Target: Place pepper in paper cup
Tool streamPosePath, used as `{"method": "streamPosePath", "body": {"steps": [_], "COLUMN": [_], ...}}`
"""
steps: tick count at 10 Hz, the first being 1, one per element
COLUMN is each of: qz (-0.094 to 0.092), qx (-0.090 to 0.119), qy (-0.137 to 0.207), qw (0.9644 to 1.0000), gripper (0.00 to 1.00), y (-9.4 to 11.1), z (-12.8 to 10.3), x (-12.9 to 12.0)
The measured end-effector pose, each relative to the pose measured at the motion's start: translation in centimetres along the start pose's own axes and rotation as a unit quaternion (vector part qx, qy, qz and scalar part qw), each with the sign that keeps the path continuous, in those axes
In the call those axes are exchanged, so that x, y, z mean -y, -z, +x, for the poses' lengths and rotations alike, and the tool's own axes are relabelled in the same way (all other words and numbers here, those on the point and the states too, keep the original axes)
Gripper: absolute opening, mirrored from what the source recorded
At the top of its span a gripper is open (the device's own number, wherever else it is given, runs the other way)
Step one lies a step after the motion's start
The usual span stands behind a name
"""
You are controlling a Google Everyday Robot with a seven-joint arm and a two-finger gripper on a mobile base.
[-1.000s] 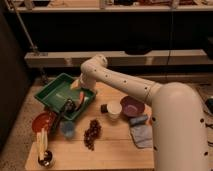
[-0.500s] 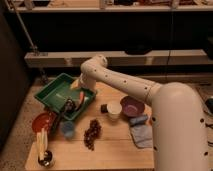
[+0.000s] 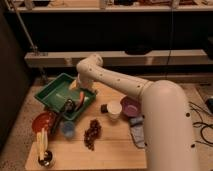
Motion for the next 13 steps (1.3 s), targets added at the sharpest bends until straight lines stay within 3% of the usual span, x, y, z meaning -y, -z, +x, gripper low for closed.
{"method": "streamPosePath", "body": {"steps": [3,8,13], "qz": [-0.019,-0.033,-0.041], "qx": [0.011,0.004,0.014], "qy": [0.018,0.032,0.015], "qw": [0.9996,0.9990,0.9990], "gripper": [0.80,0.80,0.80], "y": [-3.5,-3.7,-5.2], "z": [0.2,1.5,1.6], "x": [-0.2,0.0,-0.5]}}
